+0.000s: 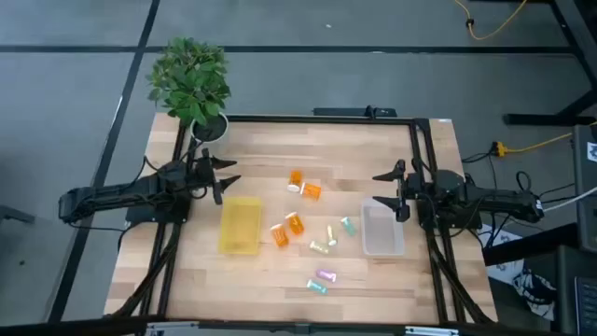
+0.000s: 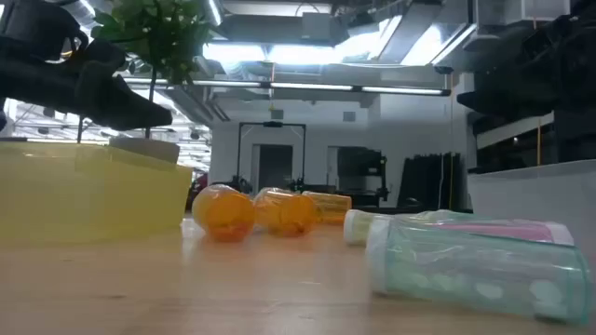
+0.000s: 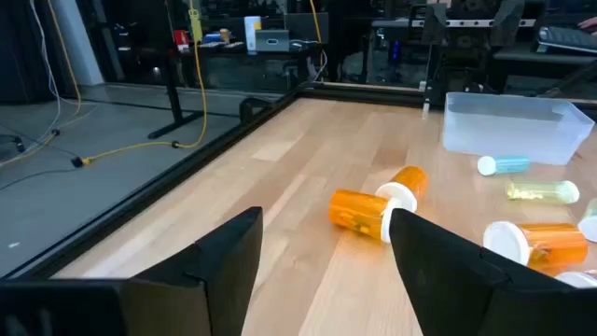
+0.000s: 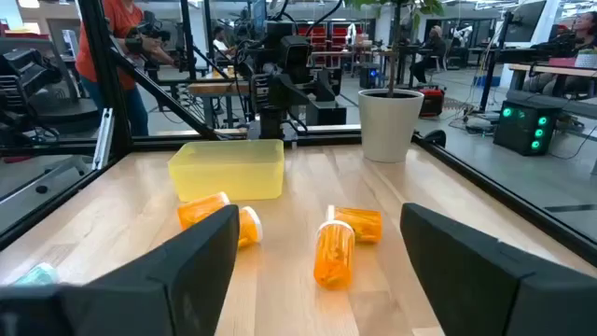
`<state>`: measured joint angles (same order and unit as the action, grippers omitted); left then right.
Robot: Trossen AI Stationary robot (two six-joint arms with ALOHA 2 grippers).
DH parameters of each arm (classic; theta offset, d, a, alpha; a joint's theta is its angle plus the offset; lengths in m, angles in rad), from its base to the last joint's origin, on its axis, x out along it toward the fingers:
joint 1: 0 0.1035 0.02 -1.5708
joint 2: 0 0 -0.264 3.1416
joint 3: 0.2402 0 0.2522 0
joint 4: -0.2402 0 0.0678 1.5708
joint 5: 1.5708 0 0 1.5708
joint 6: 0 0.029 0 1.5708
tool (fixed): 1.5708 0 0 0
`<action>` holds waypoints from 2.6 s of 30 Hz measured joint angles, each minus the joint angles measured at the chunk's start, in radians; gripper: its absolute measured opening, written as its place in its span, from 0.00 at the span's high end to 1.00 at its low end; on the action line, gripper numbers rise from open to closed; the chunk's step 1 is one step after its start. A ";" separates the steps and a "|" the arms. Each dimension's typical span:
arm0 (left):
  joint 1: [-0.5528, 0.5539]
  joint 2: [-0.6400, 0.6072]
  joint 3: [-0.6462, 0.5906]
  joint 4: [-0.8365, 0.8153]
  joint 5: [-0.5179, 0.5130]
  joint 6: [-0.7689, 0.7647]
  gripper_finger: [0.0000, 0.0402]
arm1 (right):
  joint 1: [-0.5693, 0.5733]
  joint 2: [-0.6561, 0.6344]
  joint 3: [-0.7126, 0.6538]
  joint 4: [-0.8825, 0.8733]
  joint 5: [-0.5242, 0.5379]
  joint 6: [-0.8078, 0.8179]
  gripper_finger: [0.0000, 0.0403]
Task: Pick and place medicine bottles into bin by pill shape (circle, oval)
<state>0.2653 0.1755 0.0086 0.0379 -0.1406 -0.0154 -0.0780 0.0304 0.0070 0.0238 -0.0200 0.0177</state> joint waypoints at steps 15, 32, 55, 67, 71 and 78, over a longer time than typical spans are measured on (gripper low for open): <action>0.000 0.000 0.000 0.000 0.000 0.000 0.43 | 0.000 0.000 0.000 0.000 0.000 0.000 0.25; 0.000 0.000 0.000 0.000 0.000 0.000 0.43 | 0.000 0.000 0.000 0.000 0.000 0.000 0.25; 0.000 0.000 0.000 0.000 0.000 0.000 0.43 | 0.000 0.000 0.000 0.000 0.000 0.000 0.25; 0.000 0.000 0.000 0.000 0.000 0.000 0.43 | 0.000 0.000 0.000 0.015 0.000 0.000 0.25; 0.000 0.000 0.000 0.000 0.000 0.000 0.43 | 0.000 0.000 0.000 0.015 0.000 0.005 0.25; 0.000 0.000 0.000 0.000 0.000 0.000 0.43 | 0.000 0.000 0.000 0.009 0.000 0.224 0.25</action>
<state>0.2650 0.1757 0.0083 0.0378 -0.1406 -0.0153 -0.0780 0.0307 0.0071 0.0331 -0.0196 0.2419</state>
